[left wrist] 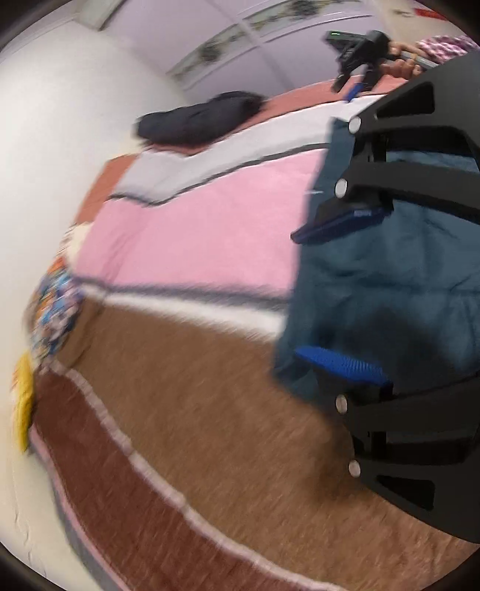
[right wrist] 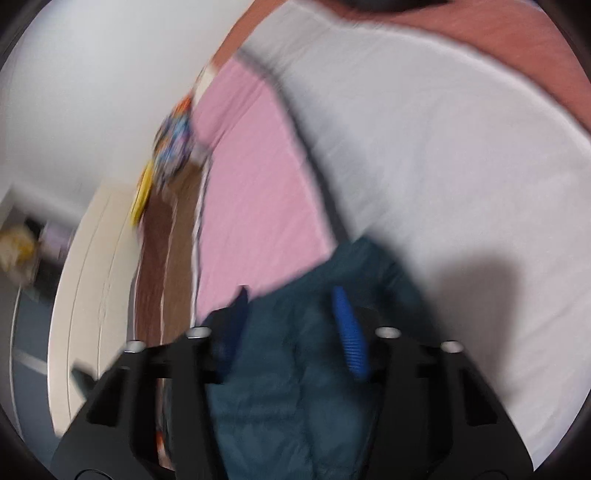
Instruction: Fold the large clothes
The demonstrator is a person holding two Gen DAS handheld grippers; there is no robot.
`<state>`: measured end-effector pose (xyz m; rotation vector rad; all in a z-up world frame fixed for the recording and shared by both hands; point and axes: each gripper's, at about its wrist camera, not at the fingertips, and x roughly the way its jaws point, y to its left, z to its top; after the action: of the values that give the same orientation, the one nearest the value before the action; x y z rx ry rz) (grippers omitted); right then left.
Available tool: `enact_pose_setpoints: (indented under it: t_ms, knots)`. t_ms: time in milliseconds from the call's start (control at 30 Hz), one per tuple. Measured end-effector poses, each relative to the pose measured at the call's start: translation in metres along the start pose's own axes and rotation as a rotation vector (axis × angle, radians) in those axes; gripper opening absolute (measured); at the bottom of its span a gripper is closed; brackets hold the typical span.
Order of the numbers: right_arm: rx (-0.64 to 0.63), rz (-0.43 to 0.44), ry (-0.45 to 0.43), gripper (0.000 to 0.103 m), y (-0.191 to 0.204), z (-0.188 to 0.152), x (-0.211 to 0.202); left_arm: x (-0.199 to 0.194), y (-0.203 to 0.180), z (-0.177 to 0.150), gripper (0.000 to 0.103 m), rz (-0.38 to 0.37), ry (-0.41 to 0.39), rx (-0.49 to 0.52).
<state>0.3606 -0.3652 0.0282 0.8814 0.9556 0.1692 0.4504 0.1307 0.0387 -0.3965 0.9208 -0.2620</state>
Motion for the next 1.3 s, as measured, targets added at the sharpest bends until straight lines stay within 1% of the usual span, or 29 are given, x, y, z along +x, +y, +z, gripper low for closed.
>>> enact_pose_setpoints:
  t_ms: [67, 100, 133, 167, 200, 233, 300, 333, 367, 400, 467, 567, 600, 633, 667, 700, 733, 800, 867, 933, 967, 1000, 1033, 1067, 1100, 1200, 1233, 1267, 1300]
  knots:
    - [-0.056, 0.059, 0.089, 0.028, 0.016, -0.015, 0.024, 0.024, -0.013, -0.016, 0.048, -0.035, 0.064, 0.029]
    - [-0.115, 0.072, 0.145, 0.027, 0.03, -0.026, 0.04, 0.036, -0.022, -0.024, 0.048, -0.043, 0.095, 0.048]
    - [-0.162, 0.066, 0.187, 0.027, 0.041, -0.035, 0.054, 0.048, -0.03, -0.033, 0.048, -0.039, 0.126, 0.069]
    - [-0.197, 0.044, 0.225, 0.027, 0.049, -0.043, 0.069, 0.058, -0.033, -0.038, 0.048, -0.017, 0.149, 0.084]
    - [-0.222, 0.016, 0.253, 0.027, 0.055, -0.048, 0.082, 0.07, -0.036, -0.045, 0.048, 0.028, 0.172, 0.107]
    - [-0.243, -0.039, 0.268, 0.027, 0.059, -0.052, 0.097, 0.081, -0.037, -0.05, 0.048, 0.072, 0.185, 0.124]
    - [-0.227, -0.108, 0.263, 0.019, 0.056, -0.047, 0.116, 0.09, -0.035, -0.051, 0.048, 0.099, 0.19, 0.119]
    - [-0.214, -0.121, 0.259, 0.015, 0.054, -0.042, 0.122, 0.094, -0.032, -0.048, 0.048, 0.109, 0.188, 0.102]
    - [-0.197, -0.152, 0.249, 0.0, 0.049, -0.035, 0.128, 0.097, -0.032, -0.045, 0.048, 0.114, 0.186, 0.089]
    - [-0.181, -0.164, 0.242, 0.0, 0.044, -0.03, 0.133, 0.099, -0.03, -0.042, 0.048, 0.124, 0.184, 0.077]
    - [-0.141, -0.15, 0.254, 0.0, 0.038, -0.026, 0.139, 0.098, -0.032, -0.041, 0.048, 0.136, 0.182, 0.067]
    - [-0.137, -0.143, 0.238, 0.001, 0.04, -0.027, 0.128, 0.082, -0.036, -0.045, 0.048, 0.131, 0.159, 0.061]
    - [-0.14, -0.131, 0.226, 0.006, 0.043, -0.03, 0.116, 0.07, -0.035, -0.047, 0.048, 0.107, 0.148, 0.053]
    - [-0.141, -0.119, 0.216, 0.006, 0.045, -0.032, 0.107, 0.065, -0.031, -0.047, 0.049, 0.091, 0.144, 0.045]
    - [-0.15, -0.105, 0.206, 0.006, 0.043, -0.036, 0.094, 0.048, -0.028, -0.049, 0.054, 0.066, 0.137, 0.031]
    - [-0.17, -0.086, 0.185, 0.009, 0.042, -0.043, 0.072, 0.033, -0.024, -0.052, 0.059, 0.053, 0.125, 0.024]
    - [-0.186, -0.081, 0.166, 0.011, 0.042, -0.047, 0.059, 0.015, -0.02, -0.057, 0.06, 0.053, 0.107, 0.025]
    - [-0.223, -0.099, 0.11, 0.022, 0.036, -0.065, 0.017, -0.016, -0.011, -0.064, 0.063, 0.07, 0.073, 0.041]
    - [-0.235, -0.12, 0.069, 0.027, 0.027, -0.084, -0.017, -0.047, 0.002, -0.076, 0.064, 0.094, 0.04, 0.04]
    - [-0.238, -0.153, 0.03, 0.028, 0.012, -0.108, -0.052, -0.074, 0.016, -0.091, 0.065, 0.124, 0.014, 0.027]
    - [-0.233, -0.17, 0.014, 0.031, 0.006, -0.12, -0.066, -0.089, 0.026, -0.102, 0.065, 0.135, 0.003, -0.001]
    - [-0.222, -0.192, -0.005, 0.036, -0.004, -0.136, -0.084, -0.099, 0.036, -0.113, 0.065, 0.145, 0.001, -0.032]
    - [-0.209, -0.202, -0.016, 0.039, -0.01, -0.145, -0.093, -0.106, 0.043, -0.121, 0.065, 0.151, -0.001, -0.058]
    - [-0.182, -0.209, -0.028, 0.047, -0.021, -0.158, -0.106, -0.115, 0.054, -0.136, 0.065, 0.157, 0.001, -0.104]
    - [-0.153, -0.214, -0.033, 0.051, -0.031, -0.17, -0.117, -0.119, 0.06, -0.145, 0.065, 0.158, 0.004, -0.133]
    - [-0.086, -0.208, -0.02, 0.058, -0.043, -0.191, -0.122, -0.12, 0.076, -0.171, 0.065, 0.14, 0.029, -0.219]
    - [-0.052, -0.196, -0.01, 0.061, -0.05, -0.199, -0.126, -0.118, 0.078, -0.176, 0.065, 0.14, 0.033, -0.232]
    - [-0.018, -0.183, 0.0, 0.068, -0.056, -0.204, -0.126, -0.115, 0.081, -0.183, 0.065, 0.139, 0.036, -0.247]
    - [0.017, -0.174, 0.012, 0.07, -0.061, -0.209, -0.126, -0.11, 0.083, -0.187, 0.065, 0.137, 0.04, -0.261]
